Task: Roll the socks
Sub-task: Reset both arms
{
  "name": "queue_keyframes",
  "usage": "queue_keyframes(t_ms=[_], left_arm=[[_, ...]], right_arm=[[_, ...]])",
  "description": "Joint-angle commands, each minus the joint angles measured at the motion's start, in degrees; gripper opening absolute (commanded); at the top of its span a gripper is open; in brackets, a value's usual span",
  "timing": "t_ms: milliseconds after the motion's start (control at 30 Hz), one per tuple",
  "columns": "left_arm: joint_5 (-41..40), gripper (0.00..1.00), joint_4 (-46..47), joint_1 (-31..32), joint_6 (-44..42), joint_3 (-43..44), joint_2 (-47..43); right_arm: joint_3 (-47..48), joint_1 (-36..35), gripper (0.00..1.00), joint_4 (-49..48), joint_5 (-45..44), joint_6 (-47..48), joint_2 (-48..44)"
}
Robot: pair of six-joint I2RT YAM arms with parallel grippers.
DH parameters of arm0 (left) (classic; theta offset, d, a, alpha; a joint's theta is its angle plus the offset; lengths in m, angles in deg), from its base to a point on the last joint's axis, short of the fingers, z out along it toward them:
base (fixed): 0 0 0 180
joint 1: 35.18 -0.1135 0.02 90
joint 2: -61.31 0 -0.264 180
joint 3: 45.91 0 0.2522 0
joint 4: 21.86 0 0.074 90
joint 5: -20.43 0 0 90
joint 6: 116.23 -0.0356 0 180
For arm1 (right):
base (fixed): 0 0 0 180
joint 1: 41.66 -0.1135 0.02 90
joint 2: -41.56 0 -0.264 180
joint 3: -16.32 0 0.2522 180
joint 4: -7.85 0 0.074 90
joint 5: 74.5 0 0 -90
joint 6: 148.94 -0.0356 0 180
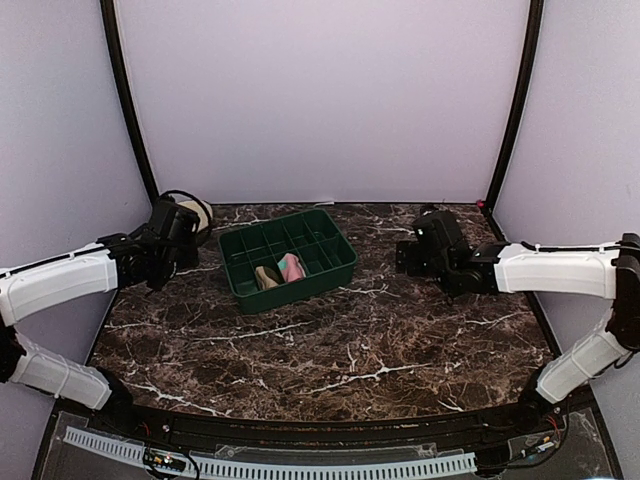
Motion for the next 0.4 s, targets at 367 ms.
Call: queue_keyframes(t_ms=[367], left_arm=[[-0.01,0.51,11.16,-3.35,-6.36,-8.68,-7.01]], right_arm=[[-1.25,0.09,1.00,6.53,-6.03,-8.26,-4.63]])
